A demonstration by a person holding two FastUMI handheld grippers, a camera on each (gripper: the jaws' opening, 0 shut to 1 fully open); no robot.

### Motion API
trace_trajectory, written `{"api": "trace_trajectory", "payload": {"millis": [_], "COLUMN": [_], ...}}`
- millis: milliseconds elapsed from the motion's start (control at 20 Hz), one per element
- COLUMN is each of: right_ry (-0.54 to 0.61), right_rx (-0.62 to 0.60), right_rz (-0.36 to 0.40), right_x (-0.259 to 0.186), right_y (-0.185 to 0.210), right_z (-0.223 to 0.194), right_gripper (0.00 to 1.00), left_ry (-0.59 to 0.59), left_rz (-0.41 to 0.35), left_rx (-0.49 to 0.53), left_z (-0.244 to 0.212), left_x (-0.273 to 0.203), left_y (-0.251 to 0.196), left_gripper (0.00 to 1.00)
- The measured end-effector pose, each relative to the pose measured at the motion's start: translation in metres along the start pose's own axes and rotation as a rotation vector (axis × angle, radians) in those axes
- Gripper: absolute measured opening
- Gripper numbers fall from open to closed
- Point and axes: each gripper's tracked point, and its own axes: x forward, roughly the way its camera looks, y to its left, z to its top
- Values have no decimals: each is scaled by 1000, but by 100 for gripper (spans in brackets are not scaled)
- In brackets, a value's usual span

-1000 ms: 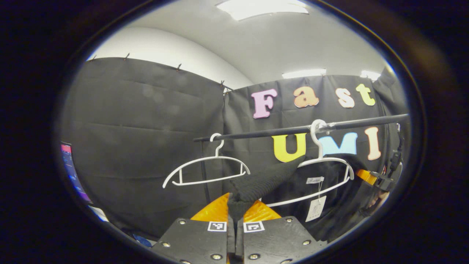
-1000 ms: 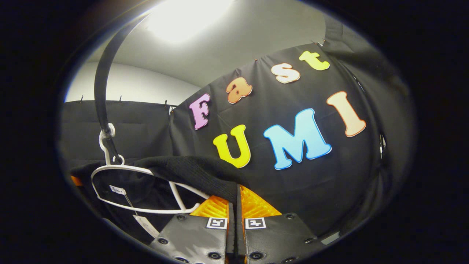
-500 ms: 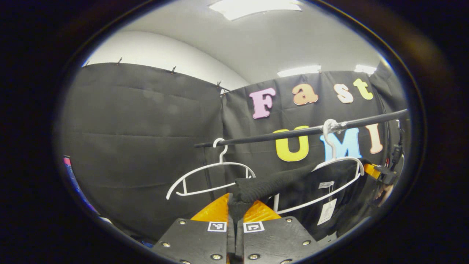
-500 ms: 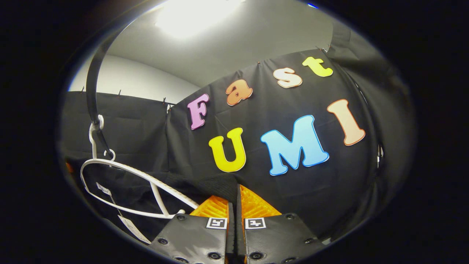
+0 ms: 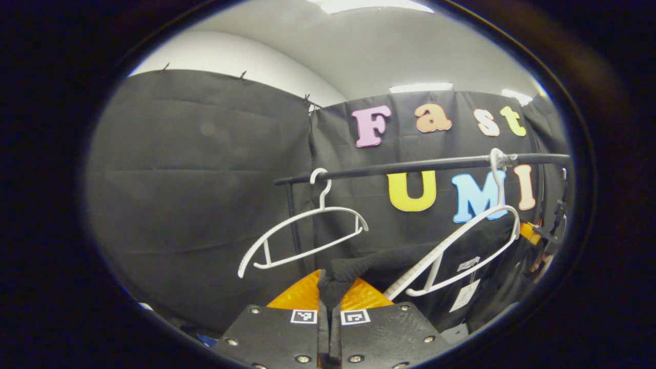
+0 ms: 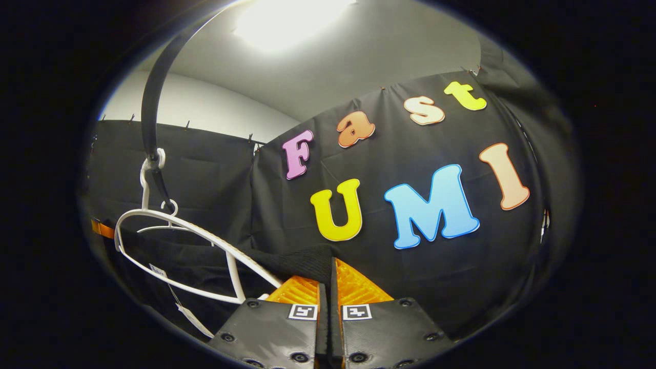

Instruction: Grasp the clothes on the hanger with both hands and then place them into the laundry hamper below.

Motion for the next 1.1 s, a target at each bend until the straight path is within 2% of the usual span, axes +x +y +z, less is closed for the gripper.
{"api": "trace_trajectory", "payload": {"millis": [150, 350, 450, 550, 600, 800, 850, 900, 1100], "right_ry": [25, 68, 92, 115, 124, 144, 153, 162, 222], "right_rx": [-4, -13, -7, -4, -10, -16, -23, -31, -44], "right_rz": [12, 0, -13, -18, -20, -48, -58, -69, -107], "right_x": [0, 2, 0, -4, -6, -23, -28, -36, -63], "right_y": [-1, -8, -12, -14, -16, -22, -21, -21, -15], "right_z": [-11, -29, -40, -48, -52, -62, -64, -68, -86], "right_gripper": [4, 4, 0, 0, 4, 4, 0, 4, 4], "left_ry": [22, 72, 85, 102, 114, 167, 179, 191, 236], "left_rz": [-12, -7, -13, -28, -34, -33, -31, -31, -40], "left_rx": [-56, -14, -3, -21, -43, -87, -88, -92, -92], "left_z": [-17, -37, -45, -53, -57, -81, -88, -96, -125], "left_x": [1, 5, 6, 6, 5, -5, -11, -17, -33], "left_y": [5, -2, -5, -7, -7, -6, -6, -5, 0], "left_gripper": [0, 2, 3, 2, 0, 3, 3, 2, 3]}}
